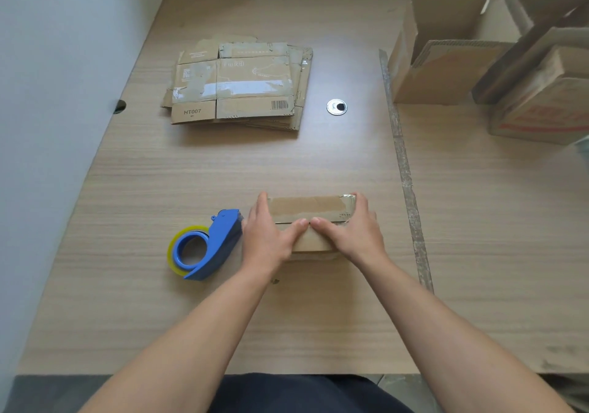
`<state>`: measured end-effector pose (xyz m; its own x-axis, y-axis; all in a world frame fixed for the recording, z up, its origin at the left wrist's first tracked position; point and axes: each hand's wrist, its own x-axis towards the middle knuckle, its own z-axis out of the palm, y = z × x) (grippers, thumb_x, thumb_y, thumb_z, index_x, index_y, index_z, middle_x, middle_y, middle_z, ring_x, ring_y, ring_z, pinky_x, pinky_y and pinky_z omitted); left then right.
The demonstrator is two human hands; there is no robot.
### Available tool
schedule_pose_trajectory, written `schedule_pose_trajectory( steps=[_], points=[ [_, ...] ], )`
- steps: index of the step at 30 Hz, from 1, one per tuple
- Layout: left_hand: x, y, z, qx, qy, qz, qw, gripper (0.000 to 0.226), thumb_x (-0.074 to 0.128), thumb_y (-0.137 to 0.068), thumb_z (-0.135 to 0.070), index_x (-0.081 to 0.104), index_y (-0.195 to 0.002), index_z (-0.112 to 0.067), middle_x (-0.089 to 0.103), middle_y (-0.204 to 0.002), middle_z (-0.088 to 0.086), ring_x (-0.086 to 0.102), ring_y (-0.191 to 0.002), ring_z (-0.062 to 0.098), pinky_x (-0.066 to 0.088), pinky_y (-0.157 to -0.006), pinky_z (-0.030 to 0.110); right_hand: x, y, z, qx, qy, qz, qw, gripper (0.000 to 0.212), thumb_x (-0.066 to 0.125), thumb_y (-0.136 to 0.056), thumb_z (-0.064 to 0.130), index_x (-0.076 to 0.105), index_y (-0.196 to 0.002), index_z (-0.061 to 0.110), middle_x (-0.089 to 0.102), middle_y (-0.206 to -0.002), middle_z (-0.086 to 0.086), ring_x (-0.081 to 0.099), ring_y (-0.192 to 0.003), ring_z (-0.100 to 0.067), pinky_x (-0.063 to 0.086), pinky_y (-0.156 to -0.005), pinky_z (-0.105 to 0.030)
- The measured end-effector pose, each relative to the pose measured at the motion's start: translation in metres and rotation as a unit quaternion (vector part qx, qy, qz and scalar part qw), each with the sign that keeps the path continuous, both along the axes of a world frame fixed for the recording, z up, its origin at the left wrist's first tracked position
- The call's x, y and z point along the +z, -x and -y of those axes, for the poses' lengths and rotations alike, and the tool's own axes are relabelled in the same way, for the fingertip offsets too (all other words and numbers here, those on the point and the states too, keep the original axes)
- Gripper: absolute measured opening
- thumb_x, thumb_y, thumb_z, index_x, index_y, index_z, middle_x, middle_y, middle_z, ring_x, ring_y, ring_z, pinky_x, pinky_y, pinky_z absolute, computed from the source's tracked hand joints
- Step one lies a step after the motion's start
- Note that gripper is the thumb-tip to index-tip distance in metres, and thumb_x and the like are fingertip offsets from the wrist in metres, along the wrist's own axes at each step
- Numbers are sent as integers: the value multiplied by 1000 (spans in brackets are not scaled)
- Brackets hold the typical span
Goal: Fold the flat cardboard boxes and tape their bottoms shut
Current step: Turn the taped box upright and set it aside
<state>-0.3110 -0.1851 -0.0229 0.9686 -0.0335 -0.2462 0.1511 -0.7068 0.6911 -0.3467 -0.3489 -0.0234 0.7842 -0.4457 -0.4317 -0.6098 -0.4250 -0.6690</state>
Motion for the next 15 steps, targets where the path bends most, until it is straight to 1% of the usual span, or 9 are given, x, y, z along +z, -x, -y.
schedule_pose_trajectory(
  steps=[2, 4, 7, 8, 10, 12, 13, 14, 15],
  points=[
    [-1, -6, -5, 1, 14, 10, 1000, 80, 72, -85, -46, 36, -150, -17, 47, -148, 8, 40, -136, 27, 31, -105, 29, -1, 1, 1, -5, 20, 19, 1000, 91, 79, -69, 61, 37, -141, 24, 53, -129, -9, 52, -120, -29, 44, -97, -37],
    [-2, -10, -15, -1, 26, 6, 1000, 63, 67, -90, -41, 44, -146, -24, 55, -141, 4, 47, -130, 22, 32, -96, 23, 0, 3, 6, -4, 9, 41, 999, 72, 77, -76, 53, 46, -134, 24, 60, -120, -7, 56, -112, -29, 46, -94, -38],
    [-3, -16, -29, -13, 63, -17, 998, 48, 63, -94, -34, 51, -141, -31, 63, -128, 2, 52, -117, 8, 35, -91, 19, 1, 4, 19, 7, -27, 63, 998, 42, 71, -85, 43, 57, -122, 28, 69, -102, -1, 63, -99, -26, 50, -89, -41],
    [-3, -18, -32, -14, 76, -25, 997, 46, 62, -95, -32, 53, -140, -32, 65, -123, 1, 53, -114, 5, 36, -90, 19, 1, 5, 24, 10, -43, 64, 997, 38, 69, -87, 42, 59, -122, 30, 70, -99, 0, 64, -96, -25, 51, -88, -41],
    [-2, -21, -36, -16, 98, -38, 994, 42, 62, -96, -28, 55, -137, -34, 65, -120, -3, 53, -114, 5, 38, -94, 20, 2, 6, 34, 13, -89, 57, 994, 39, 67, -92, 37, 59, -129, 33, 71, -97, -2, 67, -94, -24, 54, -87, -43],
    [-1, -24, -40, -20, 143, -61, 988, 38, 61, -97, -24, 58, -134, -33, 65, -122, -3, 56, -116, 7, 43, -101, 26, 4, 5, 43, 6, -184, 39, 982, 43, 65, -95, 30, 54, -136, 31, 72, -98, -7, 69, -91, -24, 58, -85, -52],
    [0, -25, -41, -27, 166, -77, 983, 36, 60, -98, -21, 58, -132, -32, 66, -123, 0, 59, -116, 11, 45, -102, 29, 7, 3, 46, 13, -214, 23, 977, 41, 64, -96, 27, 53, -136, 32, 72, -98, -8, 68, -87, -23, 59, -81, -54],
    [2, -27, -42, -39, 174, -88, 980, 34, 59, -98, -20, 59, -129, -31, 68, -121, 4, 62, -113, 15, 48, -101, 34, 10, 0, 48, 38, -206, 4, 978, 37, 62, -97, 28, 52, -132, 33, 70, -98, -8, 66, -84, -22, 60, -79, -53],
    [4, -30, -42, -54, 161, -91, 981, 31, 58, -98, -20, 58, -127, -30, 68, -117, 7, 64, -109, 20, 50, -99, 39, 12, -5, 51, 80, -165, -15, 983, 33, 60, -97, 31, 51, -129, 36, 69, -99, -7, 63, -85, -21, 60, -78, -49]
  ],
)
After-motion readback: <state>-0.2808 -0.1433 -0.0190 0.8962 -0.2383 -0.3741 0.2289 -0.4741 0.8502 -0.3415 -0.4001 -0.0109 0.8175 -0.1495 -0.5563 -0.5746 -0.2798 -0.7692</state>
